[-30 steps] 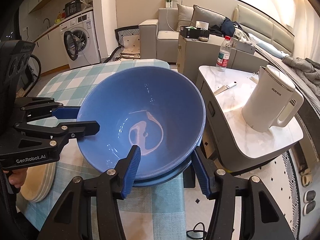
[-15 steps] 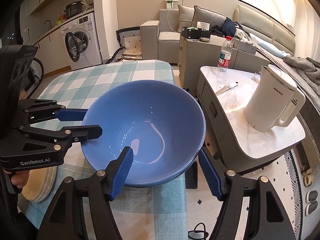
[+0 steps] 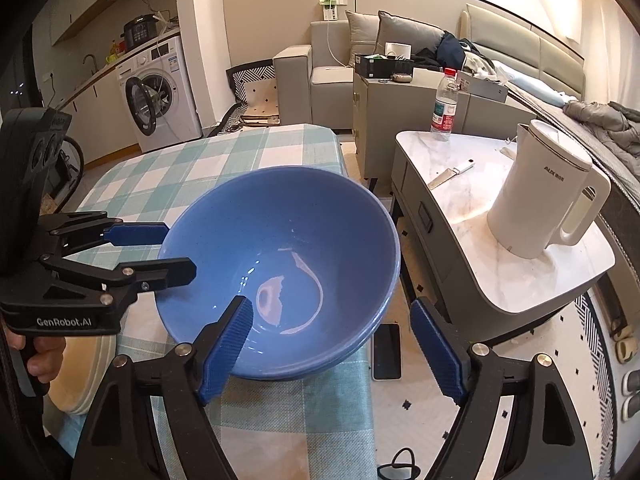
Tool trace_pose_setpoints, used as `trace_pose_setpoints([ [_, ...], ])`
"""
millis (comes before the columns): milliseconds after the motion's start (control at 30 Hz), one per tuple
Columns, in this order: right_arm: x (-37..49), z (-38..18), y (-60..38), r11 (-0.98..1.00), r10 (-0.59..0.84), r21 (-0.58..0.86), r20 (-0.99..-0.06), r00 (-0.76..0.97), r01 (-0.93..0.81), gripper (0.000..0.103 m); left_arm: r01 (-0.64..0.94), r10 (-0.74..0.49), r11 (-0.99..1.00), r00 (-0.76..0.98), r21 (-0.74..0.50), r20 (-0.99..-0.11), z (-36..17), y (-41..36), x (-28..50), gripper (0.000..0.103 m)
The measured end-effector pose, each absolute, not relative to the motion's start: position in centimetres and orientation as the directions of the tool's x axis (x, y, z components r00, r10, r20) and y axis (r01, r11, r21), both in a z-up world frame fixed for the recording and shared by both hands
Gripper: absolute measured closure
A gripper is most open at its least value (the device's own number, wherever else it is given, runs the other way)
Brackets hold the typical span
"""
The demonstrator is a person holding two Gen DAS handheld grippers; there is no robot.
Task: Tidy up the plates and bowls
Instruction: 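Open the left gripper and lift it off the bowl rim, then close the left gripper on the rim of the three stacked bowls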
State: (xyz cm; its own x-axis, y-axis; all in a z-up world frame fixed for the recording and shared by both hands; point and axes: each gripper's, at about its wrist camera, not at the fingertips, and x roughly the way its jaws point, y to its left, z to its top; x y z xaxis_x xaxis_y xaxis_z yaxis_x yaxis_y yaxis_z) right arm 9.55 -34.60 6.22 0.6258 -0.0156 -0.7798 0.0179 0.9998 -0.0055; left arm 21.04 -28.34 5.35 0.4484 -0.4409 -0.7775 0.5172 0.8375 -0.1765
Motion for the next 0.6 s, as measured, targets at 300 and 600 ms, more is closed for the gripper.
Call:
trace_pose_setpoints([
  [300, 10.2, 5.4, -36.1, 0.996, -0.01, 0.051, -0.778, 0.628, 0.079, 0.002, 0.456, -0.456, 0.855, 0.436, -0.247, -0.776, 4.7, -27.3, 22.8, 0.035],
  [600, 11.6, 4.3, -37.8, 0.982, 0.033, 0.139, -0.784, 0.62, 0.124, 0.002, 0.422, -0.457, 0.867, 0.456, -0.266, -0.764, 4.0, -27.6, 24.0, 0.016],
])
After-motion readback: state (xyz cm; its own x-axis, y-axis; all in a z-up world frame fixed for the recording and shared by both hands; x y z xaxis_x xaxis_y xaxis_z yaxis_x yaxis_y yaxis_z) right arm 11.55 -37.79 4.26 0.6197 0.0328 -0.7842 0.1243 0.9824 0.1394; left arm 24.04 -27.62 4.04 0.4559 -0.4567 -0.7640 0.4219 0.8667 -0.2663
